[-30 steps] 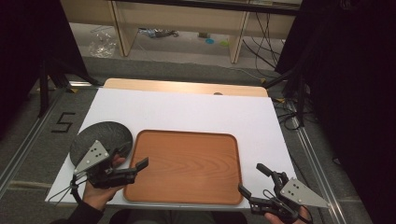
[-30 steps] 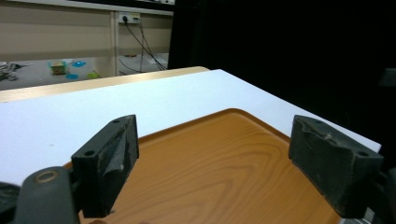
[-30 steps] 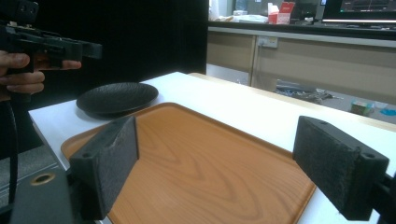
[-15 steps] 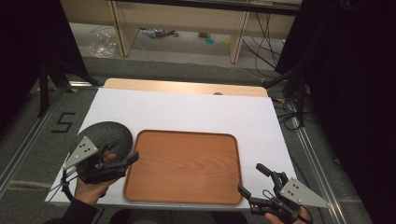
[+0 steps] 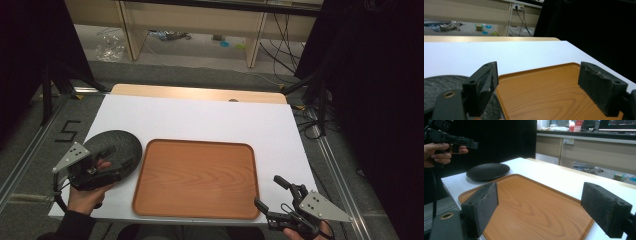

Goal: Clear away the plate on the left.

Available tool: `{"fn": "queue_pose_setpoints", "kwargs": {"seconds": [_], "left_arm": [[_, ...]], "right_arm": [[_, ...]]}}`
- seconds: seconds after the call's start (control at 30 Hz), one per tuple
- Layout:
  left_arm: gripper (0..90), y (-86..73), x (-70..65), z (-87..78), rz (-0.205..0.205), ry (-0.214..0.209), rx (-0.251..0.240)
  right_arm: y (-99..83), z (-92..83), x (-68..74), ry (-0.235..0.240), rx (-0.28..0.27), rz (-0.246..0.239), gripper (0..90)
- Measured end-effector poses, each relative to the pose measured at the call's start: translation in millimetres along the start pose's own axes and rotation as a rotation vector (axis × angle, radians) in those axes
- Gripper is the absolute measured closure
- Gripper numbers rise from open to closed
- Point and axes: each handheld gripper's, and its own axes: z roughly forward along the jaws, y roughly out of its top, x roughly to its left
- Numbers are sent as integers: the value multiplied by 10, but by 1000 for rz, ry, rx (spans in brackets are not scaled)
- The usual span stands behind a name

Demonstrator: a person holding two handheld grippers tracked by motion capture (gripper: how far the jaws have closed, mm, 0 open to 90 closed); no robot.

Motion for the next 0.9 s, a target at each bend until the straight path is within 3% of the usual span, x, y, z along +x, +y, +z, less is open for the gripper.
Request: {"fn": "queue_pose_setpoints", "kwargs": {"seconds": [0.27,0.4,0.9], "left_arm": [[165,11,165,-76,-36,38,-12],[167,10,285,-122,-80,57,-4],[169,-2,514,-231,-136,128,0]], "right_arm": [[-2,2,3,4,-16,12,157],[1,-5,3,5,-4,10,157],[1,-7,5,8,-3,10,157]]}}
